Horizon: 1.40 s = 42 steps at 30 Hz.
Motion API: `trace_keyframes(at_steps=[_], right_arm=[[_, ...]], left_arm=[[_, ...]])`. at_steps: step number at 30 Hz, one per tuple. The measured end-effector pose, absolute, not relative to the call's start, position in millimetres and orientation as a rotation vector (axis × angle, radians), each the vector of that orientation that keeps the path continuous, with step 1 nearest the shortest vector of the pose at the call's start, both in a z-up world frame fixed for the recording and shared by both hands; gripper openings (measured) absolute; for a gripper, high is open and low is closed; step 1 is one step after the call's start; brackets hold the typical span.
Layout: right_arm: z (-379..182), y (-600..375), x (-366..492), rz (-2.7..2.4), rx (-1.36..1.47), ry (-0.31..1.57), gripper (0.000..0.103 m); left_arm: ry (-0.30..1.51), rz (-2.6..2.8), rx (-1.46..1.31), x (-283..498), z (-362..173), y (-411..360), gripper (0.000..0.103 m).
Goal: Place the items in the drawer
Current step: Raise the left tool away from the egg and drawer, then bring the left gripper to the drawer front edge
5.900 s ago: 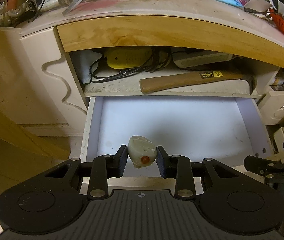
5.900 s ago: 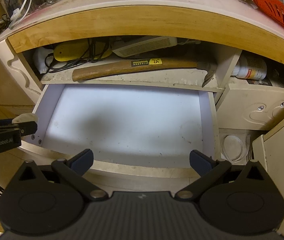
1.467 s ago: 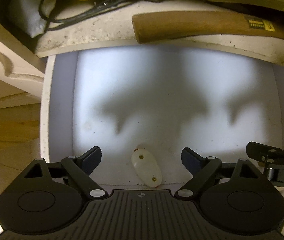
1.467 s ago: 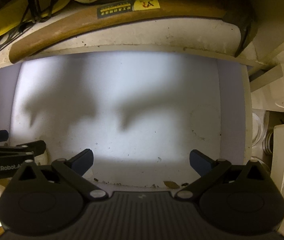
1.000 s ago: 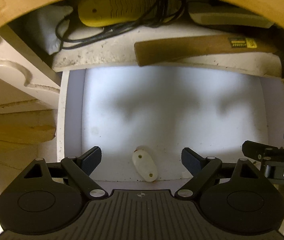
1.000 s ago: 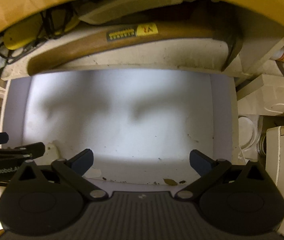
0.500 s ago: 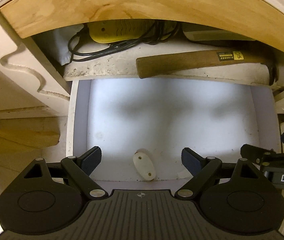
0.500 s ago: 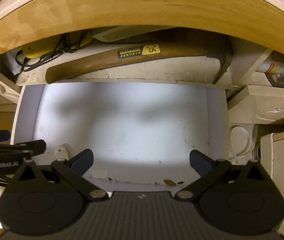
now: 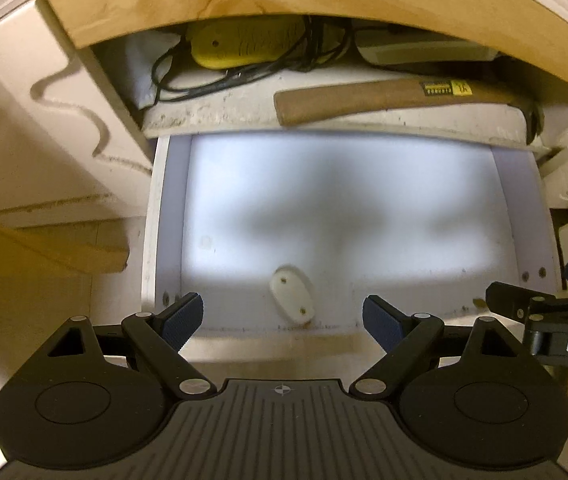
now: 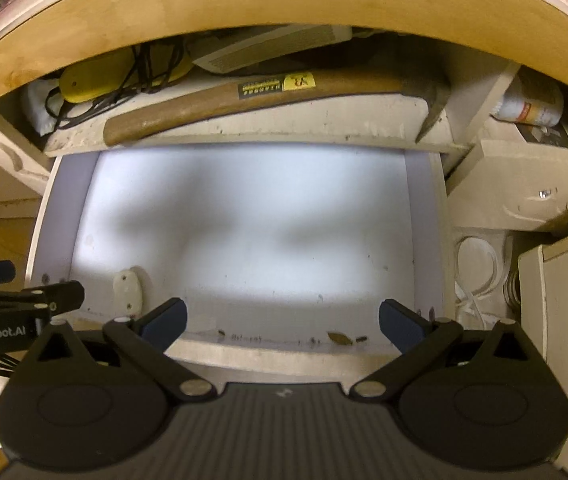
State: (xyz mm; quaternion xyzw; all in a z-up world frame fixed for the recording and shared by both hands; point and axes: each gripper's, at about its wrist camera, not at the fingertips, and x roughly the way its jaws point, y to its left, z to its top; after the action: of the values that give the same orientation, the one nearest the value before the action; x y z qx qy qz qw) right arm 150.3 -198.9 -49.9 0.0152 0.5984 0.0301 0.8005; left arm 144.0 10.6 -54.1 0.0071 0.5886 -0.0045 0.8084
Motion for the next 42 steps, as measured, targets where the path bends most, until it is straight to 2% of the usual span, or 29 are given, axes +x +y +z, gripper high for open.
trace_keyframes(at_steps=[21,29,42], right_arm=[[-54.0,-201.7,88.2,0.063,0.020,1.312,0.103],[-58.6,-206.9,80.9,0.052,0.030,1.304,0.103],[-98.4,-207.7,90.4,0.037,0.034,1.340,0.103]], left_arm=[[1.298,-0.011,0.012,80.8,-67.8,7.3,0.088],[1.305,-0.007,-0.008,81.5,-80.9,9.5,0.088],[1.323,0.008,-0.035,88.5,-109.2,14.9,0.088]])
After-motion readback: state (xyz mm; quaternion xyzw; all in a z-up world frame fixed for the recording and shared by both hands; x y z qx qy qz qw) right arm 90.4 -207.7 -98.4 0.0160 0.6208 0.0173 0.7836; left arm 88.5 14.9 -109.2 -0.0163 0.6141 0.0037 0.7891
